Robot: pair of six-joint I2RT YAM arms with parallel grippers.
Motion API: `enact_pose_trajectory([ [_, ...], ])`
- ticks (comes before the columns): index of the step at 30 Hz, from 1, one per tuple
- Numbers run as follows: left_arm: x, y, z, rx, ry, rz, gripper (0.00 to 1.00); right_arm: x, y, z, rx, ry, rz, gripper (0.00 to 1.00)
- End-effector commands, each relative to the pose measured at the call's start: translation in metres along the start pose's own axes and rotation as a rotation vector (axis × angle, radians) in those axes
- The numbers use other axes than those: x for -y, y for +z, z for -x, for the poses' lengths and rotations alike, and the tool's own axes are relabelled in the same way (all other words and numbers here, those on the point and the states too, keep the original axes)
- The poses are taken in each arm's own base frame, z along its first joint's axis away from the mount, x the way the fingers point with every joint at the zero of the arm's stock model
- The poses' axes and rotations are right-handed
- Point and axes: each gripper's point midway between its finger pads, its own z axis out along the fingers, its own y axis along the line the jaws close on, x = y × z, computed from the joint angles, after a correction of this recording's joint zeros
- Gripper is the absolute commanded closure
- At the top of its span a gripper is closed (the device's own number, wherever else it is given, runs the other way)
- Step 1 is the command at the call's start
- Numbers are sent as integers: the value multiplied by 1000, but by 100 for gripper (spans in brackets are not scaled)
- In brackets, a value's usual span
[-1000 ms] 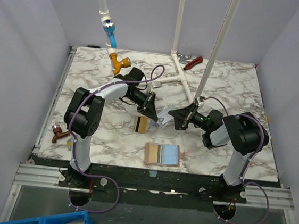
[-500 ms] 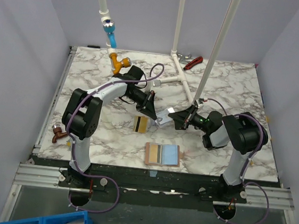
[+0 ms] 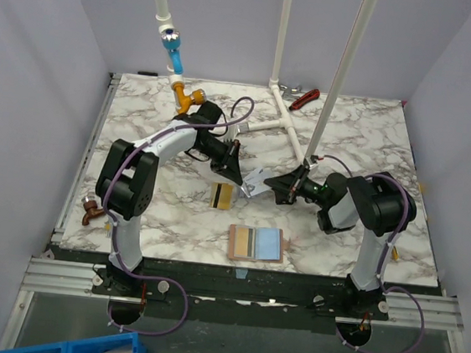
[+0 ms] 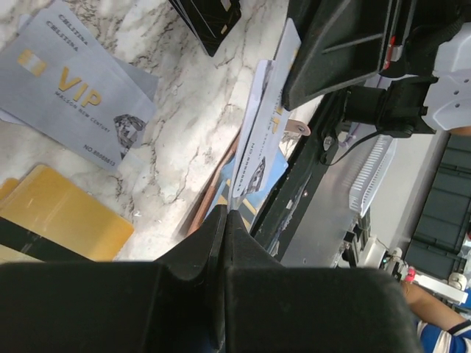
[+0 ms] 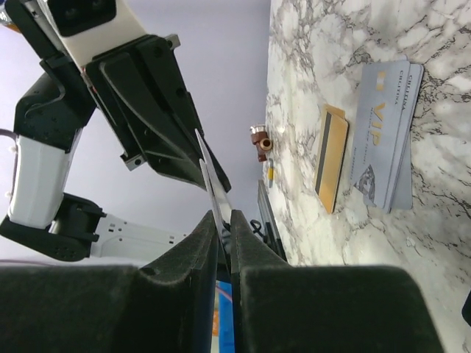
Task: Put the credit cards into the card holder
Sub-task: Place the credit card at the center of the board.
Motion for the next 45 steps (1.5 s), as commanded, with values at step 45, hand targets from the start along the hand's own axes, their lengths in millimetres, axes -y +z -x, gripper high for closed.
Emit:
enact_pose_trajectory([
  [45, 26, -11, -3, -16, 226, -1, 100, 66, 14, 36, 282, -246, -381, 91],
])
